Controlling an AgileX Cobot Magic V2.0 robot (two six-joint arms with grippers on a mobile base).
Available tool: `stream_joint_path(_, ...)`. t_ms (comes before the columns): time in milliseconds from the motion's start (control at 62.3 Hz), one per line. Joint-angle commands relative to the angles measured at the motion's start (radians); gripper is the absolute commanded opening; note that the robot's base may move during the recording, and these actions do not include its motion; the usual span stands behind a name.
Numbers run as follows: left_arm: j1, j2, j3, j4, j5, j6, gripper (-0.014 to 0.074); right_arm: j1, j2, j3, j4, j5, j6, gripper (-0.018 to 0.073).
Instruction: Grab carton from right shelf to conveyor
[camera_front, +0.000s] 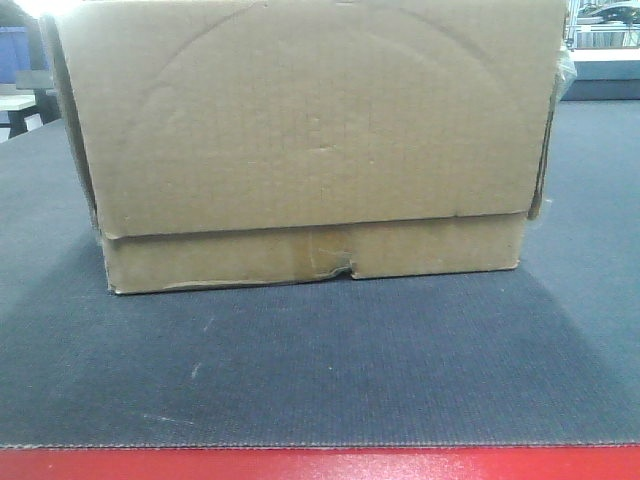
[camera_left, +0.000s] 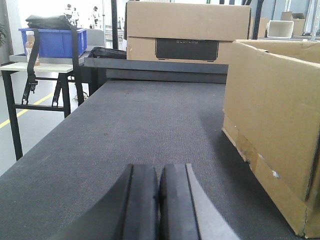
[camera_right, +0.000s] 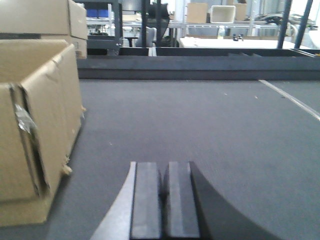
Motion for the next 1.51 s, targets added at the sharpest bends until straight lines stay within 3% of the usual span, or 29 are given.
stream_joint_path(0, 0.002, -0.005, -0.002, -0.005, -0.013, 0.002, -0.0003, -0.012, -0.038, 0.061, 0.006, -0.045, -0.008, -0.0069)
stream_joint_path(192, 0.002, -0.005, -0.002, -0.005, -0.013, 0.002, -0.0003, -0.012, -0.038, 0.149, 0.007, -0.168, -0.008, -0.0069)
stream_joint_path(1492, 0.004, -0.005, -0.002, -0.005, -0.013, 0.002, -0.0003, -0.012, -0.038, 0.149, 0.007, -0.145, -0.008, -0.0069)
